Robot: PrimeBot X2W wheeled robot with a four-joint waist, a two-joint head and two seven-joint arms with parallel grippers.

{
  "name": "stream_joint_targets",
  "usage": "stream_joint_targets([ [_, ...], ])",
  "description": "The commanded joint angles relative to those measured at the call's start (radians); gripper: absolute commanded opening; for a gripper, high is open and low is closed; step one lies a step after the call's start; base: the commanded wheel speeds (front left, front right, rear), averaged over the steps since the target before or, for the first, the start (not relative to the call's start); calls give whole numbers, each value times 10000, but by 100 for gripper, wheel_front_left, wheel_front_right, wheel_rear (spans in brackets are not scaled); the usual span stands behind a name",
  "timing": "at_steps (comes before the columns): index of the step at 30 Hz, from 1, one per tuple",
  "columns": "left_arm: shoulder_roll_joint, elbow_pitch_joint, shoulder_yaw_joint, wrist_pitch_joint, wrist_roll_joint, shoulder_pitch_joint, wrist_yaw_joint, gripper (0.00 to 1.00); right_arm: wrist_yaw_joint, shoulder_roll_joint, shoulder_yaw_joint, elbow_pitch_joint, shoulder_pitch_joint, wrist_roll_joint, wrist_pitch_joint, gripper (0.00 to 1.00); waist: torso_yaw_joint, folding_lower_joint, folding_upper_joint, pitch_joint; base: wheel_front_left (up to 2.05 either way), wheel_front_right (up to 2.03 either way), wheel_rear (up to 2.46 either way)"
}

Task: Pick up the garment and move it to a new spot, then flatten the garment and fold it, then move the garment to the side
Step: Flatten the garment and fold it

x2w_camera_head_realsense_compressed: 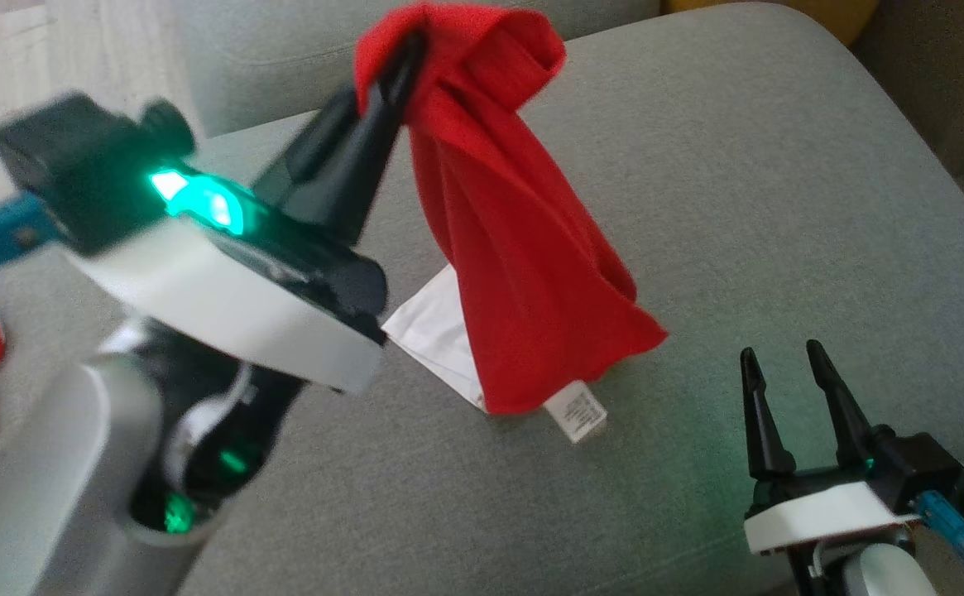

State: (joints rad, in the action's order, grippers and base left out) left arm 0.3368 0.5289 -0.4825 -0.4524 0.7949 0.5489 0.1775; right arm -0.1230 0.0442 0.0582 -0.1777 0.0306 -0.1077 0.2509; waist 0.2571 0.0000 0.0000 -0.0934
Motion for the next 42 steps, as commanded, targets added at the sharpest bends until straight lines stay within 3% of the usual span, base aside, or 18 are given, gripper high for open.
stream_joint_targets([
  [1,371,326,586,-108,1,582,68,0,-77,60,249,286,-377,-82,109,100,104,0,0,-49,0,0,0],
  [6,613,-159,1309,-658,591,877,421,0,-77,60,211,294,-425,-149,109,100,361,0,0,-235,0,0,0],
  [11,1340,-2126,2289,-643,628,565,689,0,-77,60,329,348,-552,-255,109,100,526,0,0,-481,0,0,0],
  [17,2474,-5078,2866,-602,340,-218,636,0,-77,60,504,501,-783,-294,109,100,600,0,0,-854,0,0,0],
  [22,2774,-7303,3123,-94,274,-436,356,0,-77,60,603,579,-947,-177,109,100,537,0,0,-1151,0,0,0],
  [23,2786,-8045,3182,417,81,-393,309,36,-77,60,615,583,-995,-143,109,100,476,0,0,-1226,0,0,0],
  [24,2846,-8378,3113,651,-129,-376,291,95,-77,60,638,575,-1019,-132,109,100,463,0,0,-1238,0,0,0],
  [25,2914,-8649,2989,825,-369,-357,283,100,-77,60,665,565,-1035,-125,109,100,448,0,0,-1235,0,0,0],
  [29,2944,-9052,2694,1441,-900,-363,246,100,-77,60,686,570,-1025,-116,109,100,372,0,0,-1172,0,0,0],
  [35,2920,-7861,2122,2074,-1761,-760,517,100,-77,60,623,619,-873,-65,109,100,224,0,0,-968,0,0,0],
  [38,2348,-6216,1269,2241,-2093,-1247,401,100,-77,60,546,662,-789,-21,109,100,92,0,0,-908,0,0,0],
  [42,1357,-4545,-599,1953,-2758,-1915,198,100,-77,60,547,720,-788,59,109,100,-46,0,0,-966,0,0,0],
])
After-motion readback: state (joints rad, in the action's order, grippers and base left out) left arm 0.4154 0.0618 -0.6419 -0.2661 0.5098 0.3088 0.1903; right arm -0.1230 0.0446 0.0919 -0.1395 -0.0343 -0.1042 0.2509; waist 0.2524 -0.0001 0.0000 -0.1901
